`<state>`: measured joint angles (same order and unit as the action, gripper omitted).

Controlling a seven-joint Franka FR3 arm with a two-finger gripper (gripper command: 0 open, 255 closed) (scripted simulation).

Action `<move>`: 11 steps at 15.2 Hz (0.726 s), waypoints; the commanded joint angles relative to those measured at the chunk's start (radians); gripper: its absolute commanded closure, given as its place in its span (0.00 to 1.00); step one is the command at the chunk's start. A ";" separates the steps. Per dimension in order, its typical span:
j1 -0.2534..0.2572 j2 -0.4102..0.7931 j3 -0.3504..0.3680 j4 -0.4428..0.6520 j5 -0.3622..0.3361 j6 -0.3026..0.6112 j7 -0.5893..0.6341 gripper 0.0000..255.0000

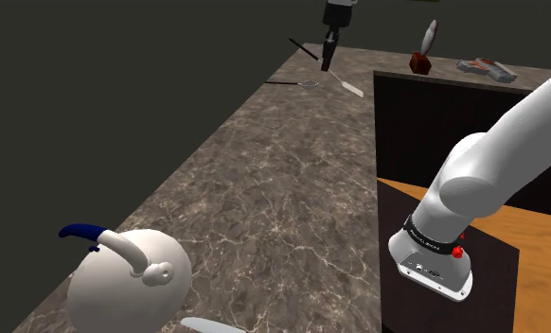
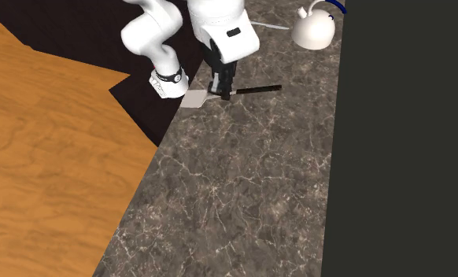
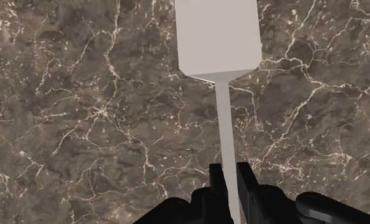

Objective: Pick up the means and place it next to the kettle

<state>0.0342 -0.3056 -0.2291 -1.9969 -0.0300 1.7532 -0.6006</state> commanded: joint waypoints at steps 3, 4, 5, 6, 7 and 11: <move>0.024 -0.102 0.067 -0.096 -0.002 -0.006 0.096 1.00; 0.030 -0.125 0.085 -0.116 0.001 -0.008 0.118 1.00; 0.036 -0.146 0.102 -0.136 0.004 -0.010 0.141 1.00; 0.042 -0.167 0.119 -0.154 0.008 -0.013 0.163 1.00; 0.049 -0.186 0.137 -0.171 0.013 -0.015 0.186 1.00; 0.077 -0.256 0.209 -0.227 0.041 -0.028 0.276 1.00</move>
<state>0.1036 -0.5475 -0.0398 -2.2196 0.0033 1.7350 -0.3503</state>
